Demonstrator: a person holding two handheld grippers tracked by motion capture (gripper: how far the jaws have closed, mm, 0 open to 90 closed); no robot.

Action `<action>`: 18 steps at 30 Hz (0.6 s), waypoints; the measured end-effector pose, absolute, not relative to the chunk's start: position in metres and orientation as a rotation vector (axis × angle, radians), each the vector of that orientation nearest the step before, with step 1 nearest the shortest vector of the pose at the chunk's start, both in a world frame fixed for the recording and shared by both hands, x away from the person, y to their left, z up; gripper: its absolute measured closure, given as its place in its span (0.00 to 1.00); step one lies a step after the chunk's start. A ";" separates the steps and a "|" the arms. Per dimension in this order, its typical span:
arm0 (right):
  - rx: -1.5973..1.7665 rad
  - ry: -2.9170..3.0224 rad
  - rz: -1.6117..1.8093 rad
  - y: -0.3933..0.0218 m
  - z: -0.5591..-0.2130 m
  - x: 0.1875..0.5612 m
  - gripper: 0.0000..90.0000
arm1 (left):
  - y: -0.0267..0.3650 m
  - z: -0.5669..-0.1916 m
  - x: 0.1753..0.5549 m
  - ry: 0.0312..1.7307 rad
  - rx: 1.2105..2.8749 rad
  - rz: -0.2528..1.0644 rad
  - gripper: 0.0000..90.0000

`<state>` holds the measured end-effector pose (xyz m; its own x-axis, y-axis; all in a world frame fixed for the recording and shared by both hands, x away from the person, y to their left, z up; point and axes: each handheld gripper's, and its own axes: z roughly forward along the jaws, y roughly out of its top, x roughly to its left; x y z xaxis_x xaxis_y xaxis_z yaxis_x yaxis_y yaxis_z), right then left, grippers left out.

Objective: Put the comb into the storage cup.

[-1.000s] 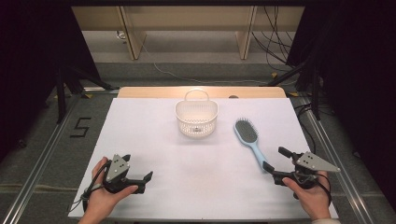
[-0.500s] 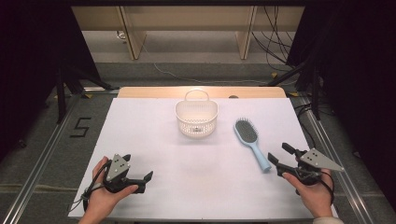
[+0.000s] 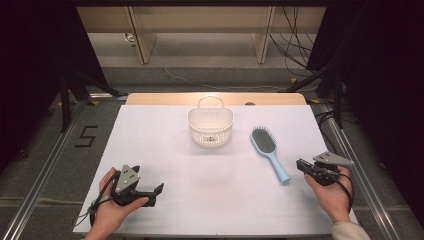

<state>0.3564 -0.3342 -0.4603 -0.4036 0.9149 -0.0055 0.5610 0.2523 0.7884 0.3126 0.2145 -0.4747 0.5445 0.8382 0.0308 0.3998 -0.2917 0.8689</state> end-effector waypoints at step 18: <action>1.452 2.244 0.808 -0.316 -0.474 0.364 1.00 | 0.215 -0.475 0.313 1.013 1.898 0.624 0.00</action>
<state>0.3635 -0.3158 -0.4744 -0.4149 0.9097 0.0163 0.7113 0.3132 0.6292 0.3128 0.2151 -0.4749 0.5433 0.8391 0.0274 0.4022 -0.2888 0.8688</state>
